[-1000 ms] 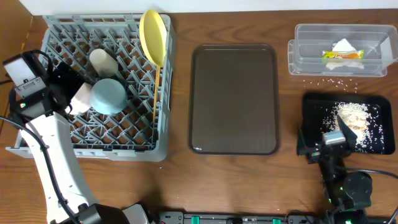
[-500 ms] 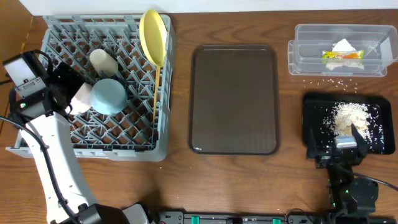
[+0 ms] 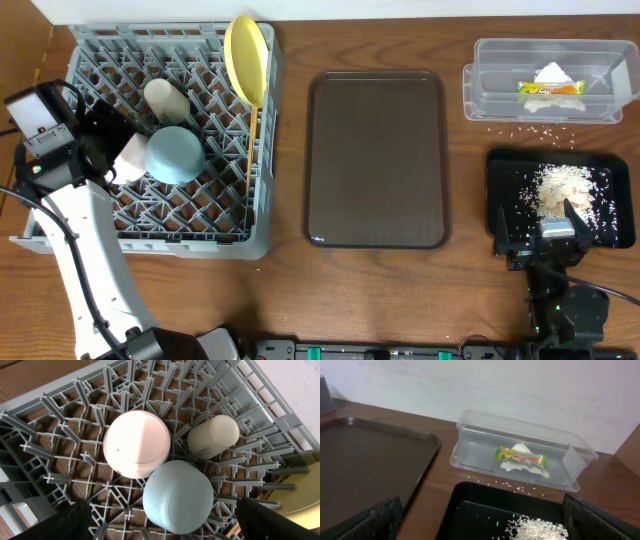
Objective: Sort waste into correct bins and load items into the dishwasher
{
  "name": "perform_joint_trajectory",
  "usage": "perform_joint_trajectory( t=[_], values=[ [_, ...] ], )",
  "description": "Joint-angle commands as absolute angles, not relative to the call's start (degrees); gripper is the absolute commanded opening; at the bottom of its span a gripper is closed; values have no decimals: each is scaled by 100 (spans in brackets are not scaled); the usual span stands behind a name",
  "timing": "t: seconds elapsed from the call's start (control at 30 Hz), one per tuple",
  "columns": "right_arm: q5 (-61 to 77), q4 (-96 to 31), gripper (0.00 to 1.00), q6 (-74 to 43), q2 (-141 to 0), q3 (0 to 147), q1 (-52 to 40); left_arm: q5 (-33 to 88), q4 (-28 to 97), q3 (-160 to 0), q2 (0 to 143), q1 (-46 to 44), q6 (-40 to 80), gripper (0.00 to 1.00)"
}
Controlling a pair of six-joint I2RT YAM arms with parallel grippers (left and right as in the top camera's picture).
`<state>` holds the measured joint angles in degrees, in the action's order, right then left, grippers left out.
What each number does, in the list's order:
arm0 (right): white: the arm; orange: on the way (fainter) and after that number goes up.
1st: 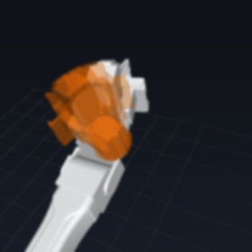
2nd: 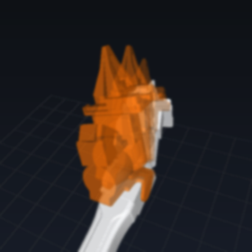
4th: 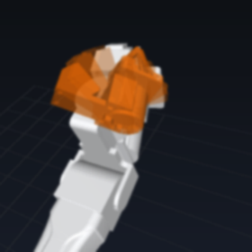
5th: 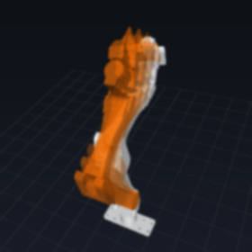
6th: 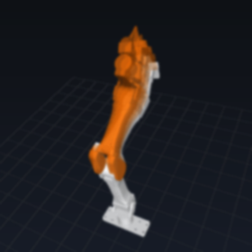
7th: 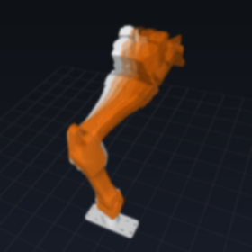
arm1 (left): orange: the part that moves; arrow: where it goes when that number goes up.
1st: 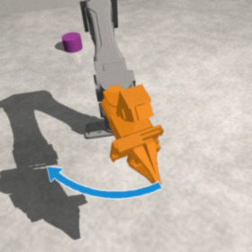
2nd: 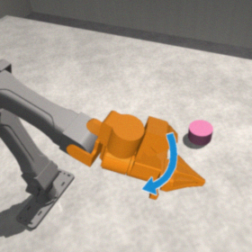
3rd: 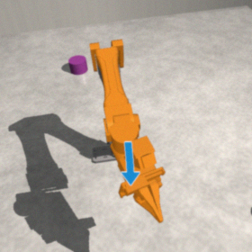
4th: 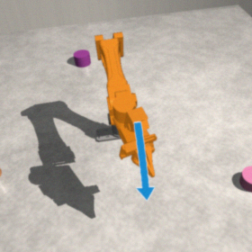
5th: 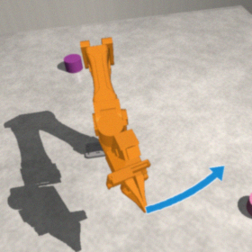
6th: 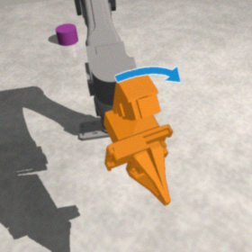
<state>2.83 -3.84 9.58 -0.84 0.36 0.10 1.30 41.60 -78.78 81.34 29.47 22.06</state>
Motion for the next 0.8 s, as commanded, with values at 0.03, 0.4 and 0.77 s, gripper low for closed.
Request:
perform_joint_trajectory(
  t=[0.03, 0.4, 0.77],
  values=[
    [327, -419, 99, 858, -30, 32, 113, 82, 4158, -7909, 8167, 2956, 2174, 94],
    [327, -410, 99, 325, -38, 32, 110, 82, 4158, -7909, 8167, 2956, 2171, 94],
    [327, -410, 99, 325, -38, 32, 110, 82, 4158, -7909, 8167, 2956, 2171, 94]
  ],
)
